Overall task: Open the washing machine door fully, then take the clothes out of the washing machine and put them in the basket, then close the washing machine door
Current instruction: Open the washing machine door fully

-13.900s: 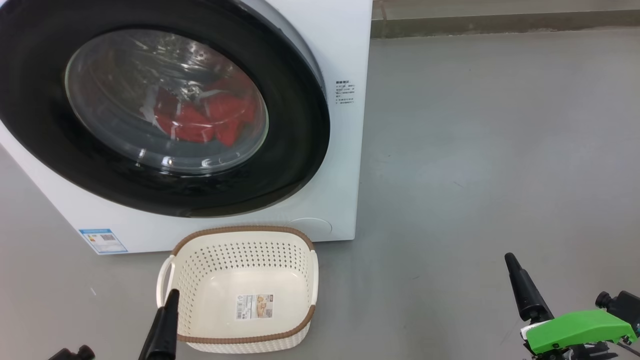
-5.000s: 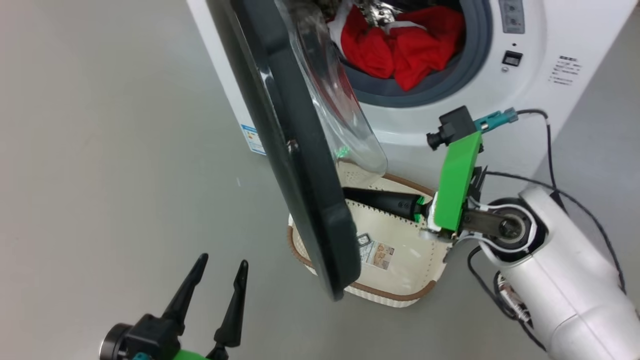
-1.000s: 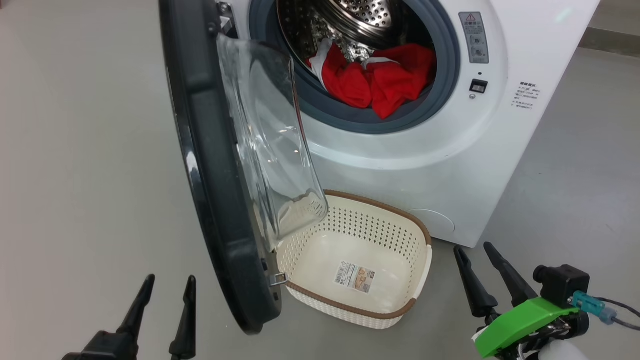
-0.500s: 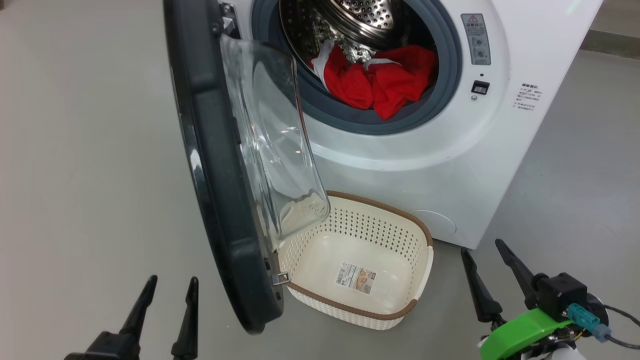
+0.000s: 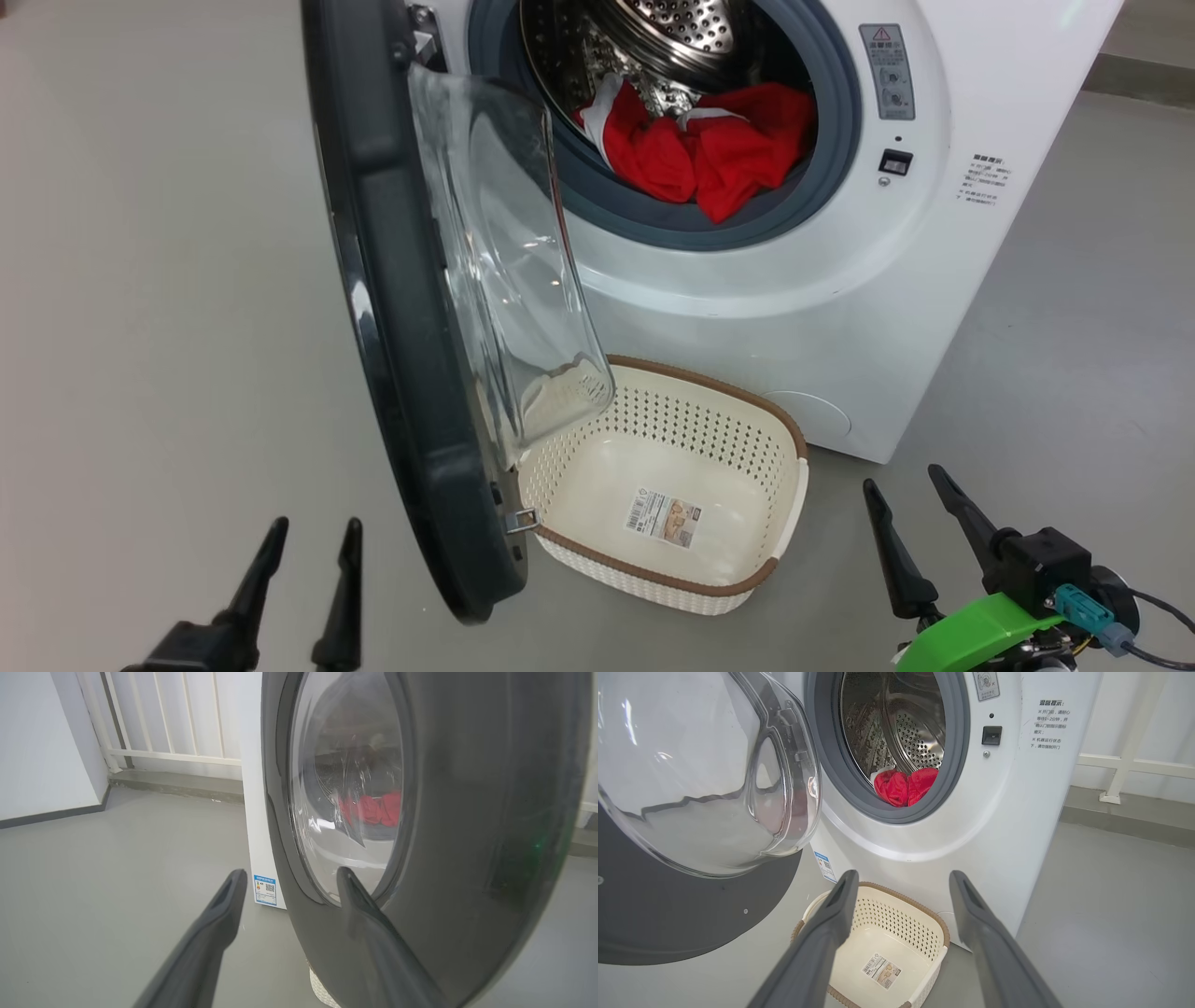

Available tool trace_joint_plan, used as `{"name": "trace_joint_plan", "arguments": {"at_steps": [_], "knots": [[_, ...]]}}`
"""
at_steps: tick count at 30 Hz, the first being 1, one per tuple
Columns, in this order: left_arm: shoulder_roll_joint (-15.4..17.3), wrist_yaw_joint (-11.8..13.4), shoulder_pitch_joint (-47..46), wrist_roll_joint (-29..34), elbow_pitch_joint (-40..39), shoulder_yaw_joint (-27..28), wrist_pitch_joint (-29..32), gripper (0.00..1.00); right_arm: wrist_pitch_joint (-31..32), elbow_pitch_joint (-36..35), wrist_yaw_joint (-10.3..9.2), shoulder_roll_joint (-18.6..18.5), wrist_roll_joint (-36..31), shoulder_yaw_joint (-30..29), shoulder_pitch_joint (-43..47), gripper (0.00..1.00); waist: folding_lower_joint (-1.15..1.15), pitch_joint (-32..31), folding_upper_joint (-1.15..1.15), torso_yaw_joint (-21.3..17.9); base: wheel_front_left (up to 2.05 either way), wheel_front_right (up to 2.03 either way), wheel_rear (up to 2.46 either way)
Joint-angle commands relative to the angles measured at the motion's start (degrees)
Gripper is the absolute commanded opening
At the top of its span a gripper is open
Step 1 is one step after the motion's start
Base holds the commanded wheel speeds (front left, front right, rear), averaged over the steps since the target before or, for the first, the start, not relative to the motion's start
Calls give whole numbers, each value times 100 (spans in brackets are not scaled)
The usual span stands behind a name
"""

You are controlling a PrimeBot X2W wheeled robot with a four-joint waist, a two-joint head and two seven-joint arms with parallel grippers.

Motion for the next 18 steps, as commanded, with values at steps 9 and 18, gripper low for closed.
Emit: {"name": "trace_joint_plan", "arguments": {"at_steps": [9, 18], "knots": [[63, 73, -384, -841, -1136, 627, -52, 0, -53, -222, 36, 11, -90, 44, -38, 100, 0, -23, 0, 16, 0, 0, 0], [63, 242, -438, -841, -2997, -304, -52, 0, -53, -270, 36, 21, -121, 43, -44, 100, 0, -6, 0, 4, 0, 0, 0]]}}
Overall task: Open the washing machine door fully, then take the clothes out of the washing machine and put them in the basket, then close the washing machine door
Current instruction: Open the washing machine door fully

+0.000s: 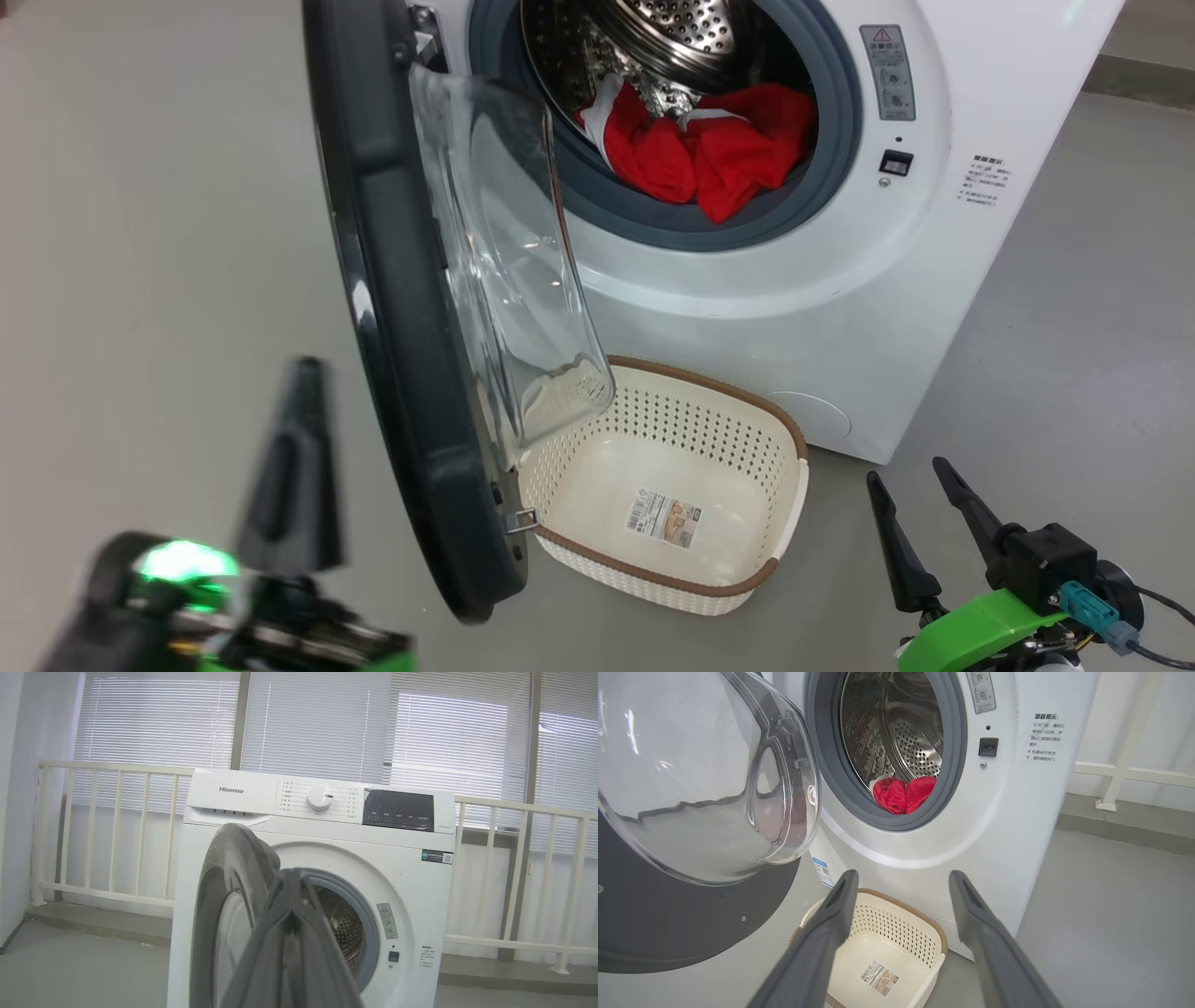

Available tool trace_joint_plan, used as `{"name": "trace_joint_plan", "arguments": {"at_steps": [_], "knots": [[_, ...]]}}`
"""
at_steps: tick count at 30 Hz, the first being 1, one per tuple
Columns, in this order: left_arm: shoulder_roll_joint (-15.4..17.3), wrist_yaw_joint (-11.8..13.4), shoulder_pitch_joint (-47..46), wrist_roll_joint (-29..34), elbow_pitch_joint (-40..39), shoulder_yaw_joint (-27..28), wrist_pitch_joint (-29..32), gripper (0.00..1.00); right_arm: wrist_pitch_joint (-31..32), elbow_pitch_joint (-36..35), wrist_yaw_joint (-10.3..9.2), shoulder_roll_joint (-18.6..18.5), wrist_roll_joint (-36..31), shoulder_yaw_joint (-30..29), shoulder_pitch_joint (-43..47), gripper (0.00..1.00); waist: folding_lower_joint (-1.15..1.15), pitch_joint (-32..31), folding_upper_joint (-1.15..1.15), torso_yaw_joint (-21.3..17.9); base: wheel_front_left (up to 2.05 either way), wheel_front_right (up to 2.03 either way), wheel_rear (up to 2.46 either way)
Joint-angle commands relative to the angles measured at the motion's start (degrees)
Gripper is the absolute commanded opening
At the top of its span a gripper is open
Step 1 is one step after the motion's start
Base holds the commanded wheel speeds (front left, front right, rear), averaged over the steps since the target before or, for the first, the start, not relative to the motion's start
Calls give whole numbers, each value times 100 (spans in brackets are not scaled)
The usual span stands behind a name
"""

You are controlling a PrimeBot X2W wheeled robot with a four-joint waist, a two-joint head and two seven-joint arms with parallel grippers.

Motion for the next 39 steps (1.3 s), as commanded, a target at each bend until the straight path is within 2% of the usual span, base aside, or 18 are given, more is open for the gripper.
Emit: {"name": "trace_joint_plan", "arguments": {"at_steps": [1, 6, 12, 23, 39], "knots": [[55, 38, -101, 73, -186, -34, -22, 0, -53, -158, 36, 1, -66, 108, -45, 100, 0, 3, 0, -4, 0, 0, 0], [55, 85, 139, 71, 94, -1056, -22, 0, -53, -153, 36, 4, -71, 111, -72, 100, 0, 3, 0, -42, 0, 0, 0], [55, 89, 281, -69, 1091, -1555, -22, 0, -53, -152, 36, 9, -72, 141, -96, 100, 0, 8, 0, -85, 0, 0, 0], [55, 174, -35, -384, 2335, -1388, -22, 0, -53, -178, 36, 12, -96, 126, -110, 100, 0, 20, 0, -92, 0, 0, 0], [55, 189, -4, -305, 2499, -810, -22, 0, -53, -204, 36, 15, -74, 137, -76, 100, 0, 19, 0, -5, 0, 0, 0]]}}
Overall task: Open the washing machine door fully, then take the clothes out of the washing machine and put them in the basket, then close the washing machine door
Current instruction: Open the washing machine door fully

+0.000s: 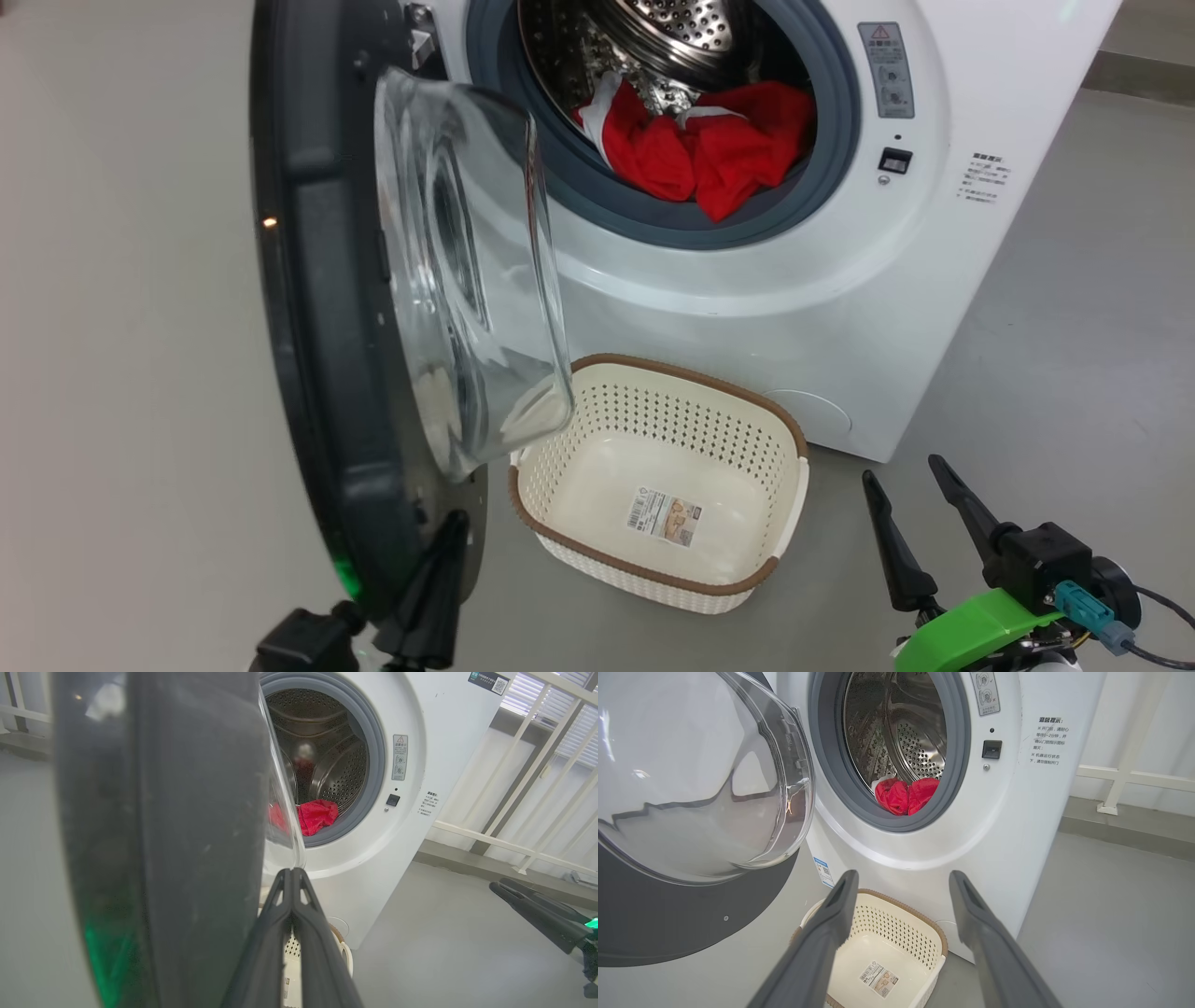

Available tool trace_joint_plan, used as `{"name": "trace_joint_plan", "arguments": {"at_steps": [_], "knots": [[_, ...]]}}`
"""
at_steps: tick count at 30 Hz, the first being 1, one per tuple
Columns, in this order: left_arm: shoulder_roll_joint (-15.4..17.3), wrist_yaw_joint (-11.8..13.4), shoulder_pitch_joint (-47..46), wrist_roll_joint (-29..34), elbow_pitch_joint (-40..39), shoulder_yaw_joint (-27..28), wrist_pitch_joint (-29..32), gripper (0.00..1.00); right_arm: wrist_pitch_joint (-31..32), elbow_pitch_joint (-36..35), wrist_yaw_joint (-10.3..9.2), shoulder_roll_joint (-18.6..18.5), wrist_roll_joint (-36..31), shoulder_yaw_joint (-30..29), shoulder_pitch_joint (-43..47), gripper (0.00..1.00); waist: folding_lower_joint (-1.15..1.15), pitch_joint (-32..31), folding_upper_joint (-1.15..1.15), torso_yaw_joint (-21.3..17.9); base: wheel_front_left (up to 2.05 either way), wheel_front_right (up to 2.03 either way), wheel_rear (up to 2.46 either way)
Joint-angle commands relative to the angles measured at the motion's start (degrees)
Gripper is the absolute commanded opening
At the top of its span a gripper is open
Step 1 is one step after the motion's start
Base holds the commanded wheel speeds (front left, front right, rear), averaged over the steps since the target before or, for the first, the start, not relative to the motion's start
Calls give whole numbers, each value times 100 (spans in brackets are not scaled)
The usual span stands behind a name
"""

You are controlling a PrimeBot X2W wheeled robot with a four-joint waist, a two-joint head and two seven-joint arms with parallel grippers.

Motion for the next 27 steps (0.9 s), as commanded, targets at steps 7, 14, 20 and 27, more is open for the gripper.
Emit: {"name": "trace_joint_plan", "arguments": {"at_steps": [7, 14, 20, 27], "knots": [[62, 92, 22, 225, -251, 813, -29, 0, -53, -167, 36, 7, 19, 144, -50, 100, 0, -7, 0, 167, 0, 0, 0], [99, 23, 9, 394, -252, 1399, -29, 0, -53, -175, 36, 7, 17, 180, -73, 100, 0, 29, 0, 245, 0, 0, 0], [195, -96, -172, 494, -92, 1918, -29, 0, -53, -152, 36, 8, 9, 217, -112, 100, 0, 90, 0, 224, 0, 0, 0], [287, -169, -454, 563, 120, 2490, -29, 0, -53, -154, 36, 8, -27, 208, -176, 100, 0, 228, 0, 173, 0, 0, 0]]}}
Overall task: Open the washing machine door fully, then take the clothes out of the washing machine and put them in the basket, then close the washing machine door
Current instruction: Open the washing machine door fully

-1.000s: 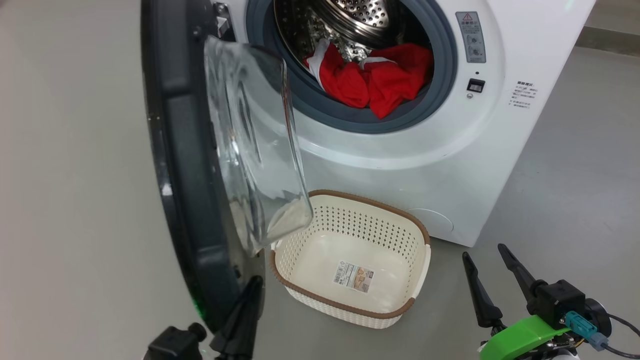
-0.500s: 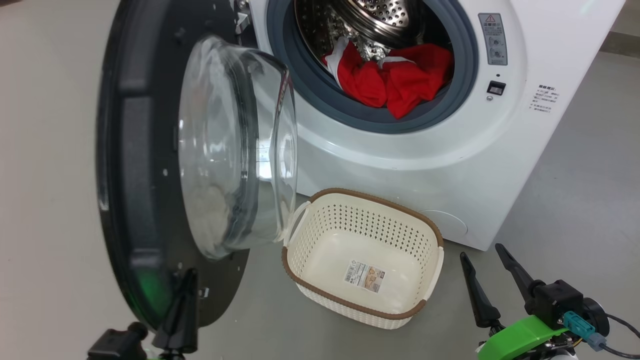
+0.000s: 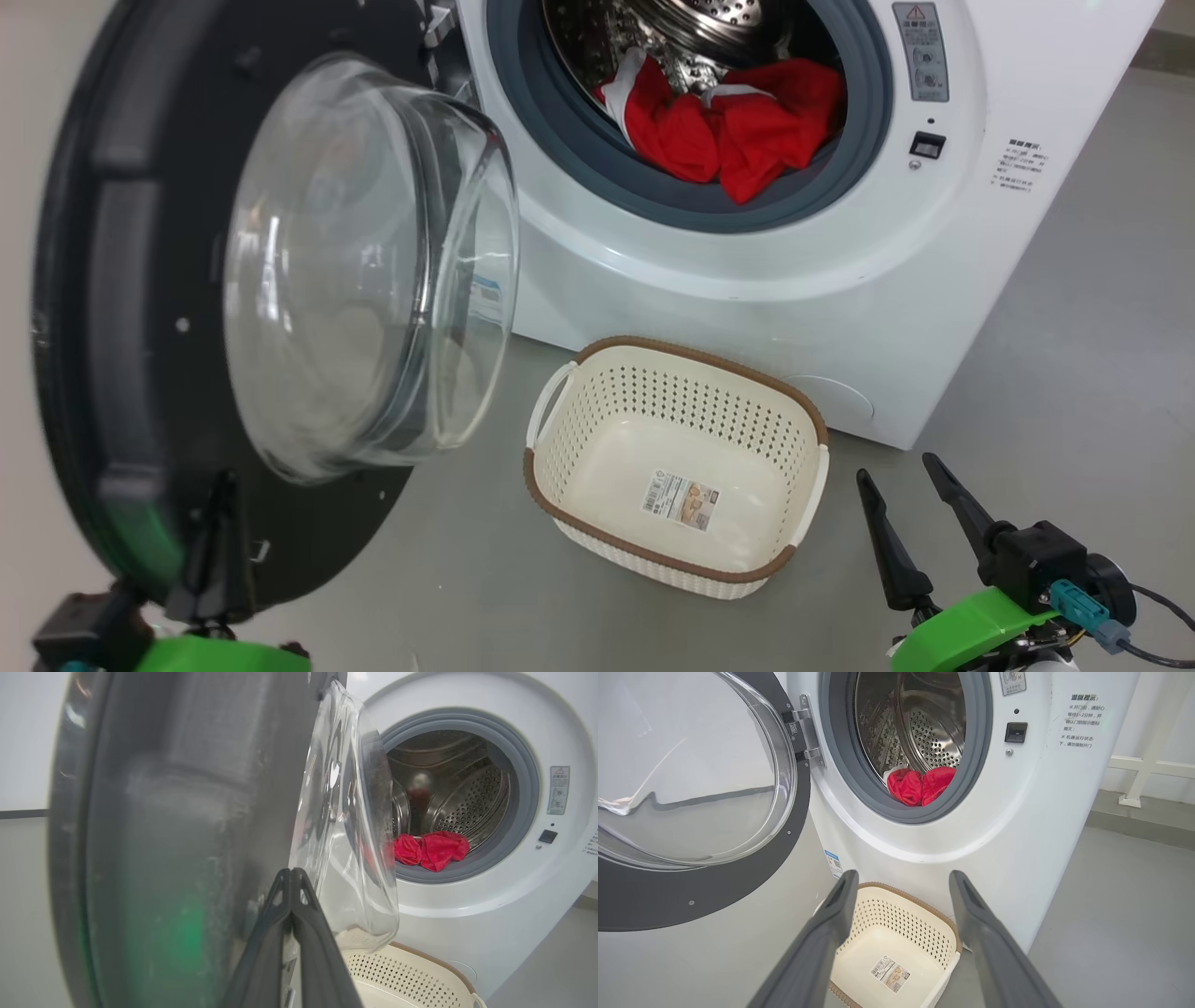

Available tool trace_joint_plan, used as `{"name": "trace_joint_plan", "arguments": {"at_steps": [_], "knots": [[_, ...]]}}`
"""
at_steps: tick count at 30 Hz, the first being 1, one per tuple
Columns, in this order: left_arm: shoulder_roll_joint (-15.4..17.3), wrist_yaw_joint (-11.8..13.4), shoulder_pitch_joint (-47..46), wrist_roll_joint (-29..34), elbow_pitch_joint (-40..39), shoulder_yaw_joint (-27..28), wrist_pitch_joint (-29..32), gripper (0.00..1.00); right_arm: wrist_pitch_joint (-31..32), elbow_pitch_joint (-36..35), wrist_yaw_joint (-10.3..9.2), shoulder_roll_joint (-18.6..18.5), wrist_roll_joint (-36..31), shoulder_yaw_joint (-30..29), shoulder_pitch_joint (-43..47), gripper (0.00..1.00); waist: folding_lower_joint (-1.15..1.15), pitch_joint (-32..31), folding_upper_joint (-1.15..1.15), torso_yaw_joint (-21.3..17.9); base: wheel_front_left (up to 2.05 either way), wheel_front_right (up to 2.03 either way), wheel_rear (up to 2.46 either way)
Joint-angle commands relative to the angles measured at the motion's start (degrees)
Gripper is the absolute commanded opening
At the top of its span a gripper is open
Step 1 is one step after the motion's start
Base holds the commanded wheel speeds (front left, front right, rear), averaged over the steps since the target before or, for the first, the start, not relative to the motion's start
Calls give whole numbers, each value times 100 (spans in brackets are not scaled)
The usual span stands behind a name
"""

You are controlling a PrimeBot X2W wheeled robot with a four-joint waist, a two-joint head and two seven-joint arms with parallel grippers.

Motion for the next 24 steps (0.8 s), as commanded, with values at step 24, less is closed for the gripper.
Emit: {"name": "trace_joint_plan", "arguments": {"at_steps": [24], "knots": [[725, -119, -1359, 415, 876, 1877, -37, 0, -54, -124, 36, -82, -141, 184, -490, 100, 0, 560, 0, -178, 0, 0, 0]]}}
